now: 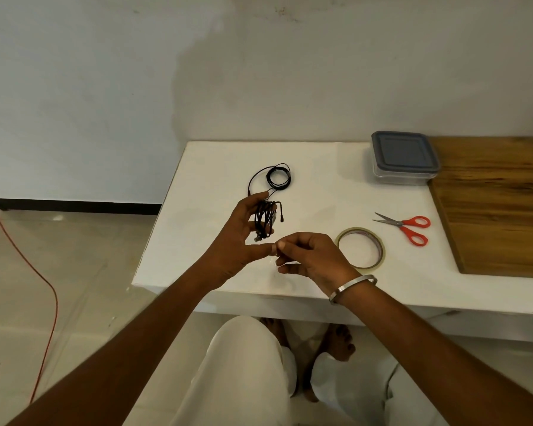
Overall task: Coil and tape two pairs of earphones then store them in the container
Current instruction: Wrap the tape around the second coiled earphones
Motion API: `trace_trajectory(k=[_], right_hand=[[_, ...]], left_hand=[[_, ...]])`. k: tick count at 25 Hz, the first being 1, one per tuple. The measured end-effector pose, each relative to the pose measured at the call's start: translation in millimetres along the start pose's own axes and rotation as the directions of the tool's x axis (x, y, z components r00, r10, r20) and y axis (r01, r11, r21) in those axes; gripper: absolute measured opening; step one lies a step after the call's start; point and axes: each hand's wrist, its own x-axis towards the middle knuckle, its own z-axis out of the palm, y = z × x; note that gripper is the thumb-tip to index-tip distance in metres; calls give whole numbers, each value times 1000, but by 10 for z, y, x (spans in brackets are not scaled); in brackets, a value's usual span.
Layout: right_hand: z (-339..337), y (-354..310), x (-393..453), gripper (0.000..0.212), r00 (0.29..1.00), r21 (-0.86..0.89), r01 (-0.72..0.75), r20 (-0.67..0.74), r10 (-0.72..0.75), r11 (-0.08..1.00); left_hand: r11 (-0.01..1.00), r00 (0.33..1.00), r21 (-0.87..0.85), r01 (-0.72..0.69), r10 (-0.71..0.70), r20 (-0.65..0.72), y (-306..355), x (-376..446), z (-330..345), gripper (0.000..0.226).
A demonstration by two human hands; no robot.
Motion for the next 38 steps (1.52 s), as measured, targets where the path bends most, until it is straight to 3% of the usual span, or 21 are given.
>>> trace_trajectory(k=[10,19,23,27,31,38], right_hand=[[-46,26,-50,14,990,208,-84,126,59,975],[-67,-33,-42,7,993,129,-86,95,74,988],[-82,-26,-12,12,997,177,-38,-65,50,983],[-86,-27,43,12,952,137,122,-297,-76,983],[22,-65,50,9,919,159,225,-363,-155,961],[95,-71,76,10,894,216,221,-434,-109,951]], left_hand=[[1000,1000,-18,-20,20,21,48,-20,9,86],[1000,1000,4,-6,6,28,67,-13,9,88],[998,1000,-64,11,-11,1,67,-35,41,82],[968,994,-241,66,-85,-72,49,-52,142,61],[947,966,-302,110,-174,-193,61,-28,284,52],[933,954,-338,121,-203,-221,126,-39,456,48]])
